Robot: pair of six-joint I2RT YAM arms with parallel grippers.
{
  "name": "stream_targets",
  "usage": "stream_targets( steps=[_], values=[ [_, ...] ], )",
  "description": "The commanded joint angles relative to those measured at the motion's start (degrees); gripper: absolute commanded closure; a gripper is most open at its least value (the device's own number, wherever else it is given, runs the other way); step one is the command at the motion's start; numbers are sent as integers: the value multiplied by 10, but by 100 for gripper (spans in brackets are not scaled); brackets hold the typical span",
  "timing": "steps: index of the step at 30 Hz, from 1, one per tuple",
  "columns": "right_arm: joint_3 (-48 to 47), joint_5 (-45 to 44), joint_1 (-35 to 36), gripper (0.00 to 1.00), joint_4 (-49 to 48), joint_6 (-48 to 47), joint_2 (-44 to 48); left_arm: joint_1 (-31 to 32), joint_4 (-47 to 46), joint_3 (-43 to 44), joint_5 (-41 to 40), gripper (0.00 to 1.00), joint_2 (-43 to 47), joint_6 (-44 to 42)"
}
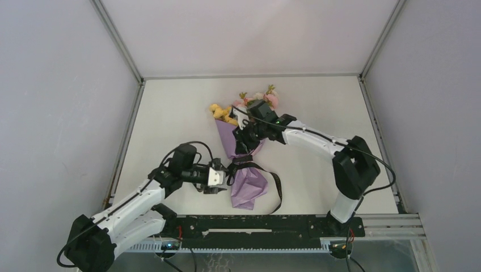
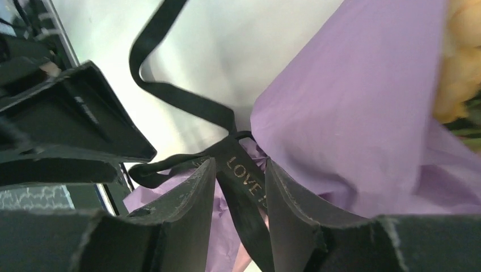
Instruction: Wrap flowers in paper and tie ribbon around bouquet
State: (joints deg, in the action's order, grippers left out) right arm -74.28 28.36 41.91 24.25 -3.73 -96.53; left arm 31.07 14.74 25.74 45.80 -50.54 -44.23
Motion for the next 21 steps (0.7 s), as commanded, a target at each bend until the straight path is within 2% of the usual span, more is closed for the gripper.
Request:
stream_targets(
  steps=[1, 8, 13, 14, 19, 21],
  values=[
    [-31, 16, 20, 54, 43, -24, -34, 20, 71, 31, 19, 25, -15, -257],
    [-33, 9, 16, 46, 54, -55, -61, 67, -12, 0, -26, 22, -52, -311],
    [-45, 4, 16, 52, 63, -64, -79, 75, -66, -10, -60, 37, -71, -310],
    [-45, -1, 15, 52, 63, -65, -80, 74, -74, -14, -68, 41, -74, -314],
    [-46, -15, 15, 55, 49, -80, -81, 75, -81, -15, -89, 80, -79, -334],
    [-48, -17, 13, 60, 46, -86, -88, 74, -66, -10, -93, 94, -75, -336]
  ],
)
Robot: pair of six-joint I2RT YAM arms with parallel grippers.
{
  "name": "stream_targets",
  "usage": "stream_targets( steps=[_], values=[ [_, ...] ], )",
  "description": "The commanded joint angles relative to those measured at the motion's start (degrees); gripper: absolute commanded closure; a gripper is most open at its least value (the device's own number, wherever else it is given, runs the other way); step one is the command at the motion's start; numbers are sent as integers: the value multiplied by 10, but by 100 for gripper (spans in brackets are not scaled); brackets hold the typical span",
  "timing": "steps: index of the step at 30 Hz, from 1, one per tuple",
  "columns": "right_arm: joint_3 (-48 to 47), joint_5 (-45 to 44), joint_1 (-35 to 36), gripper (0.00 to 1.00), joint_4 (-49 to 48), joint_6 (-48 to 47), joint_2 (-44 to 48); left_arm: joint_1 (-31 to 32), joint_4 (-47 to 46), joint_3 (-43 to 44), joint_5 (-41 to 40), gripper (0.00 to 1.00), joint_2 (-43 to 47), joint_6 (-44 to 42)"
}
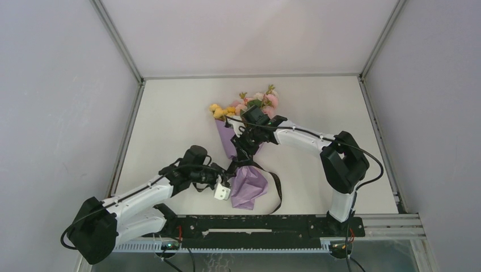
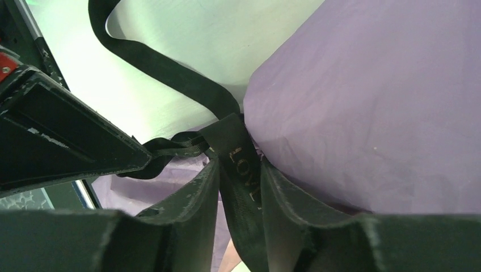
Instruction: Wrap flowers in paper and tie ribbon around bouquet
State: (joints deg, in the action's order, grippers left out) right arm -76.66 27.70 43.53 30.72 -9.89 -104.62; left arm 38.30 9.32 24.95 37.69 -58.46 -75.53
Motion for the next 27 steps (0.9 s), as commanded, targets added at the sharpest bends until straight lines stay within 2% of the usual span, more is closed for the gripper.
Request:
stream_targets(
  steps=[1, 4, 6, 7, 11, 14, 22, 27],
  values=[
    [-28, -9, -5, 66, -15, -27, -10, 2, -7, -1, -16, 99, 6, -23],
    [-36, 2, -12, 89, -2, -29, -6, -2, 7, 7, -35, 100, 13, -15],
    [-37, 7, -16, 98, 9, -30, 6, -15, 35, 16, -41, 100, 17, -24],
    [-37, 11, -18, 100, 14, -29, 13, -28, 54, 22, -36, 100, 18, -37],
    [-23, 32, -32, 100, 29, -20, 42, -99, 102, 42, -24, 100, 8, -82],
    [-4, 55, -41, 100, 22, -8, 58, -123, 103, 52, -15, 100, -6, -93],
    [10, 82, -49, 100, 20, 6, 60, -164, -2, 22, -25, 100, -54, -118],
    [11, 123, -49, 100, 37, -8, 58, -177, 0, 33, -16, 100, -57, -103]
  ],
)
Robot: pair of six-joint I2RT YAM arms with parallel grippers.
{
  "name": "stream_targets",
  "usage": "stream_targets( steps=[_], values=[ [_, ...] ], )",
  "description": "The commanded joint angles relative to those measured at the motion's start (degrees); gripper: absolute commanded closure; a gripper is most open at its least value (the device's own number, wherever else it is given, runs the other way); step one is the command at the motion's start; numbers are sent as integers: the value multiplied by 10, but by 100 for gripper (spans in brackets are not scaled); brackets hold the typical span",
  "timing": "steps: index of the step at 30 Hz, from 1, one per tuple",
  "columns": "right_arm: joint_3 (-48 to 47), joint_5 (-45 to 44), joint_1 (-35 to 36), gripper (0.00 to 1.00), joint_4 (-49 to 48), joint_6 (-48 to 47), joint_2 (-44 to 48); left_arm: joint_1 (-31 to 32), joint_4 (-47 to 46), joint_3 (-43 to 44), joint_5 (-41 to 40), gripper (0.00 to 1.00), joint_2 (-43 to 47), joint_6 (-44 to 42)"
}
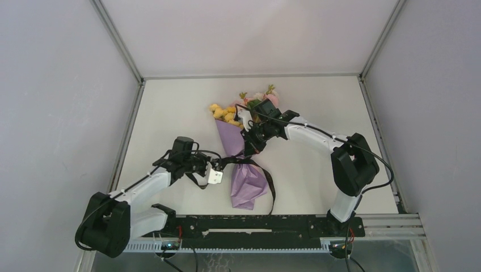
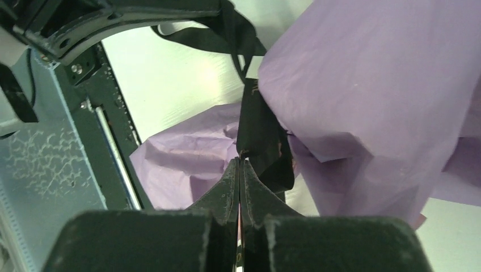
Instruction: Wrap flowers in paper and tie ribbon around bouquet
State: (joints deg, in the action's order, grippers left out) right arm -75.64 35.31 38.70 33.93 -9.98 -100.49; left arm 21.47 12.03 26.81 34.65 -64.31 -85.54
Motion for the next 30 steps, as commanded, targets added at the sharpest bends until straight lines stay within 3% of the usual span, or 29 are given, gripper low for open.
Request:
stream_targets(
  steps=[1, 10, 13, 19, 24, 30],
  values=[
    [0, 55, 0, 97, 7, -13, 17, -9, -28, 14, 19, 100, 1, -3],
    [-73, 7, 11, 57, 38, -25, -20, -8, -59, -1, 35, 100, -15, -27],
    [-100, -12, 3, 53, 51, -24, -23, -9, -59, -6, 22, 100, -18, -41],
    [-130, -39, -9, 54, 44, -6, -29, -9, -61, -15, 21, 100, -15, -55],
    [-147, -95, -2, 73, 59, -7, -60, -9, -61, -15, 23, 100, -14, -54],
    [-153, -134, 11, 81, 92, -30, -96, -9, -61, -21, 33, 100, -7, -51]
  ],
)
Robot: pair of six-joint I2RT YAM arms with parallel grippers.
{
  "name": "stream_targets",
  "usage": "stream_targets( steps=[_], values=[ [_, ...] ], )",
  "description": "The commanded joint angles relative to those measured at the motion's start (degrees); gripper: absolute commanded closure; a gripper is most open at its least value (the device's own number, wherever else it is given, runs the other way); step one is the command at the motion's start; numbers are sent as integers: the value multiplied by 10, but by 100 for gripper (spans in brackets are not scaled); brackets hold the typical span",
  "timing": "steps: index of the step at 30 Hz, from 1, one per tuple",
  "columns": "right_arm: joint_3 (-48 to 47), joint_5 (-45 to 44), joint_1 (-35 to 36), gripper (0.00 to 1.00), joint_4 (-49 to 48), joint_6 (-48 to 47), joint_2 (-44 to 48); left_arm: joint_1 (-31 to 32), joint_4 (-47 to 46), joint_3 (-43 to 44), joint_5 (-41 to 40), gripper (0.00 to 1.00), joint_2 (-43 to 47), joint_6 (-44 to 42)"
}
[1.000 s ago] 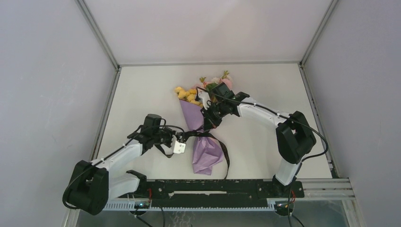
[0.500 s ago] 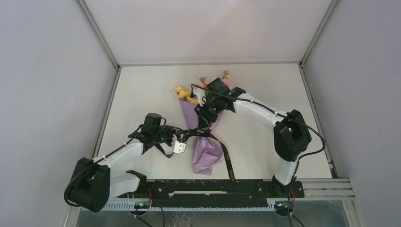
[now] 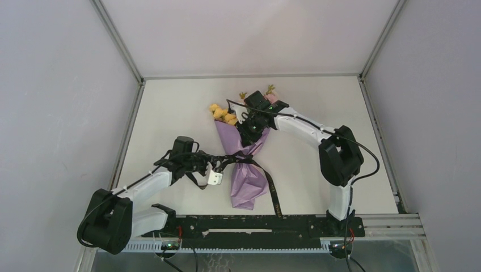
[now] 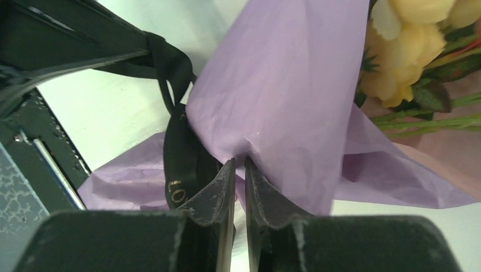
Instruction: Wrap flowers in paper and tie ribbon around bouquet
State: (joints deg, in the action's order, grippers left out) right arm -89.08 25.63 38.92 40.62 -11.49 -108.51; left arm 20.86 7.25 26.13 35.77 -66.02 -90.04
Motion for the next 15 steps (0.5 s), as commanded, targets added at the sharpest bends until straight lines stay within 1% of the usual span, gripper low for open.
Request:
stream_targets(
  steps=[1, 3, 5, 8, 15],
  values=[
    [-18, -37, 10, 82, 29, -19, -20, -3, -14, -15, 22, 100, 11, -6],
    [-18, -28, 13, 82, 37, -29, -27, -3, -14, -15, 23, 100, 11, -6],
    [-18, 10, 17, 82, 45, -45, -34, -3, -14, -14, 25, 100, 12, -6],
    [-16, 65, 22, 79, 48, -67, -39, -2, -14, -13, 30, 100, 13, -5],
    [-3, 86, 35, 77, 41, -72, -37, -1, -13, -15, 28, 100, 16, -4]
  ],
)
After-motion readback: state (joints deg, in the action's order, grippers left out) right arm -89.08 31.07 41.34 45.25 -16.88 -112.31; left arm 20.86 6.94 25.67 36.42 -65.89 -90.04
